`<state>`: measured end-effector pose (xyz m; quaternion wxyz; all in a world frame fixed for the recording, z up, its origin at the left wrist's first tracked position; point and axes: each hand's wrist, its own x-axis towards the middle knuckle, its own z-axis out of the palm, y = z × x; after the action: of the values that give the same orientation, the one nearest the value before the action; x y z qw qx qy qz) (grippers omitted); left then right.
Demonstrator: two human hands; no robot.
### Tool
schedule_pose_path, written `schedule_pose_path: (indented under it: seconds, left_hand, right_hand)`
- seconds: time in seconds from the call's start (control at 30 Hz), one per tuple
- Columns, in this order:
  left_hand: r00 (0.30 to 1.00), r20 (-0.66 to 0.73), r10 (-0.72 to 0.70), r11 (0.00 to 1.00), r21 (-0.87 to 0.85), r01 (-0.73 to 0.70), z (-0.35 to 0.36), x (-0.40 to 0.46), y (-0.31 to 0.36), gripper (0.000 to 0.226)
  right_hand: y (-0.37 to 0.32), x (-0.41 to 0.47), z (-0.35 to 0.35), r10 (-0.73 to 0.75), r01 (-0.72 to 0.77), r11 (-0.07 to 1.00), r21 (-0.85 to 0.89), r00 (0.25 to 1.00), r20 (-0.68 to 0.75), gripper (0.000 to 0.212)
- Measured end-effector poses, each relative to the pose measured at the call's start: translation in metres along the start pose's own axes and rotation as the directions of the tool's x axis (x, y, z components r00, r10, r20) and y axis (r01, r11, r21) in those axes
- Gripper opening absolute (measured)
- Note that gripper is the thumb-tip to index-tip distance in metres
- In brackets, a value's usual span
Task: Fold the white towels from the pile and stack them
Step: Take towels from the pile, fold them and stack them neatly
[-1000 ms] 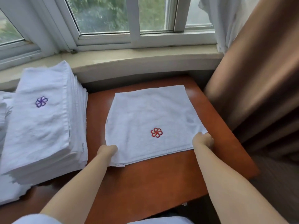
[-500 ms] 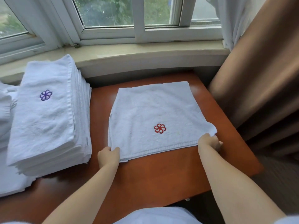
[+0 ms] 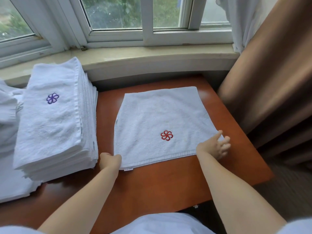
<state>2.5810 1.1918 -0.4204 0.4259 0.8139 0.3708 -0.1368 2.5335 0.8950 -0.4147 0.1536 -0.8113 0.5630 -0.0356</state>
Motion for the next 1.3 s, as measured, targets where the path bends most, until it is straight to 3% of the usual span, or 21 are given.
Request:
schedule_pose_path:
  seconds: [0.07, 0.13, 0.2, 0.37, 0.5, 0.67, 0.77, 0.87, 0.9, 1.0, 1.13, 1.2, 1.3]
  left_hand:
    - [0.999, 0.032, 0.007, 1.000, 0.030, -0.008, 0.000, -0.001, 0.004, 0.043]
    - [0.998, 0.044, 0.037, 0.998, 0.047, -0.039, 0.003, 0.004, 0.005, 0.040]
    - [0.997, 0.048, 0.063, 0.996, 0.065, -0.066, 0.006, 0.005, 0.009, 0.034]
    - [0.996, 0.064, 0.055, 0.997, 0.054, -0.058, 0.014, 0.011, 0.013, 0.028]
    - [0.996, 0.082, 0.038, 0.999, 0.036, -0.041, 0.016, 0.010, 0.014, 0.005]
    - [0.983, 0.184, -0.015, 1.000, -0.020, 0.019, 0.019, 0.003, 0.008, 0.015]
    - [0.902, 0.402, -0.159, 0.977, -0.066, 0.201, 0.020, -0.014, 0.004, 0.017]
    - [0.738, 0.614, -0.281, 0.954, 0.099, 0.281, 0.016, -0.029, -0.002, 0.031]
    - [0.715, 0.632, -0.299, 0.950, 0.127, 0.284, 0.015, -0.030, -0.003, 0.033]
    - [0.791, 0.570, -0.220, 0.965, 0.007, 0.263, 0.016, -0.027, -0.004, 0.031]
    - [0.921, 0.389, -0.025, 0.965, -0.230, 0.123, 0.019, -0.014, 0.006, 0.009]
    - [0.949, 0.316, 0.021, 0.965, -0.253, 0.063, 0.019, -0.004, 0.009, 0.014]
    - [0.980, 0.200, 0.003, 0.952, -0.300, 0.058, 0.017, 0.011, 0.012, 0.028]
  right_hand:
    - [-0.010, -0.007, 0.006, -0.179, 0.190, 0.974, -0.126, 0.979, 0.094, 0.046]
    - [-0.024, -0.015, 0.015, -0.248, 0.273, 0.955, -0.117, 0.950, 0.193, 0.031]
    - [-0.034, -0.024, 0.023, -0.248, 0.274, 0.960, -0.064, 0.931, 0.267, 0.037]
    - [-0.033, -0.030, 0.037, -0.251, 0.280, 0.960, -0.022, 0.890, 0.382, 0.080]
    - [-0.033, -0.021, 0.040, -0.273, 0.325, 0.945, -0.048, 0.858, 0.434, 0.086]
    - [-0.041, 0.006, 0.034, -0.323, 0.408, 0.910, -0.076, 0.810, 0.490, 0.089]
    - [-0.053, 0.019, 0.028, -0.331, 0.448, 0.886, -0.122, 0.793, 0.511, 0.087]
    - [-0.060, 0.000, 0.023, -0.380, 0.460, 0.878, -0.132, 0.837, 0.393, 0.067]
    - [-0.060, -0.013, 0.023, -0.415, 0.479, 0.869, -0.126, 0.843, 0.343, 0.059]
    - [-0.055, -0.056, 0.025, -0.476, 0.518, 0.853, -0.065, 0.823, 0.310, 0.051]
    - [-0.040, -0.099, 0.030, -0.524, 0.591, 0.806, -0.021, 0.730, 0.439, 0.063]
    - [-0.027, -0.112, 0.033, -0.522, 0.637, 0.768, -0.061, 0.678, 0.517, 0.072]
    - [-0.024, -0.122, 0.035, -0.460, 0.598, 0.793, -0.119, 0.715, 0.527, 0.074]
